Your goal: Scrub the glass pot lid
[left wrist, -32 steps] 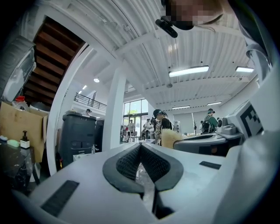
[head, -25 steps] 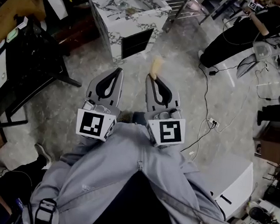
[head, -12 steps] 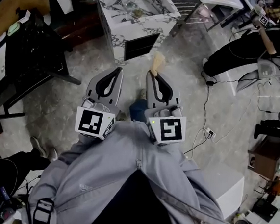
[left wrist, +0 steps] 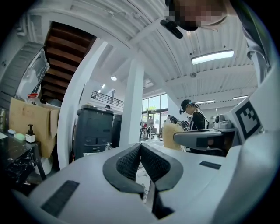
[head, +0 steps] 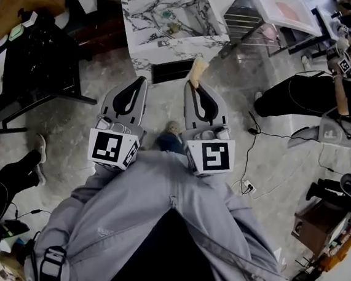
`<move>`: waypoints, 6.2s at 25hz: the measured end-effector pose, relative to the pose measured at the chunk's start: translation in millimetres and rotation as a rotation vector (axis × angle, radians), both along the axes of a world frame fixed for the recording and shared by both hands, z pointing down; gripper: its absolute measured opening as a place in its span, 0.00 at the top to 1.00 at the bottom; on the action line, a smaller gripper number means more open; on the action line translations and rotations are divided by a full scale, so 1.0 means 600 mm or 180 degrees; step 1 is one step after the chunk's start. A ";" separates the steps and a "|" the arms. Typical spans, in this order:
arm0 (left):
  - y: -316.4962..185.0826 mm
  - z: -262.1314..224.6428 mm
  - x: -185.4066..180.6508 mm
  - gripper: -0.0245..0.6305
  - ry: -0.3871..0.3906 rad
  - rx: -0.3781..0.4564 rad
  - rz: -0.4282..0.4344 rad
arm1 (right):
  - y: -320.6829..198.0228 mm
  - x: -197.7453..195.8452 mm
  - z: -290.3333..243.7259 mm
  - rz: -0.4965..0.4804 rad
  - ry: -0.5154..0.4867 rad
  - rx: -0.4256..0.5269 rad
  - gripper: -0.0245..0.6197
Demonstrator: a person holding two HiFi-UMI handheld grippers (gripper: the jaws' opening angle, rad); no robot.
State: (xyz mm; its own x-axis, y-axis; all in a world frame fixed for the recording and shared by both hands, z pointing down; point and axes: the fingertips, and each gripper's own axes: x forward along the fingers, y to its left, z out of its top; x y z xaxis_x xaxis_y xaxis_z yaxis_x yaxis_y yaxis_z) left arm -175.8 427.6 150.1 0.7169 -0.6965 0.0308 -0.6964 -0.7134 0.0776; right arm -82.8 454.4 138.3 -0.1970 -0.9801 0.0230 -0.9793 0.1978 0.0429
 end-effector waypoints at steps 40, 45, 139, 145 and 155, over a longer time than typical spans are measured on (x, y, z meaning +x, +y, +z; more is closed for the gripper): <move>-0.492 0.080 0.206 0.94 -0.0217 -0.0167 -0.0485 | -0.519 0.198 0.092 -0.0612 0.0088 -0.0223 0.89; -0.564 0.092 0.208 0.94 -0.0226 -0.0216 -0.0418 | -0.588 0.199 0.104 -0.0574 0.0105 -0.0288 0.89; -0.762 0.658 0.219 0.87 -0.0251 -0.3515 -0.0753 | -0.865 0.155 0.567 -0.1946 0.0713 -0.1538 0.89; -0.759 0.639 0.203 0.87 -0.0256 -0.3386 -0.0845 | -0.869 0.139 0.584 -0.2175 0.1319 -0.1470 0.89; -0.756 0.606 0.207 0.88 -0.0411 -0.3092 -0.0803 | -0.915 0.124 0.594 -0.2146 0.2409 -0.1163 0.89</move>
State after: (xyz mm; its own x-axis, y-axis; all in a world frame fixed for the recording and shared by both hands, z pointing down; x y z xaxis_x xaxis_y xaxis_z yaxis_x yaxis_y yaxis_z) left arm -51.4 -26.1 513.9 0.5034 -0.4594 0.7318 -0.8622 -0.2125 0.4598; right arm -8.4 -94.7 494.8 -0.5057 -0.5841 0.6349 -0.4077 0.8104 0.4208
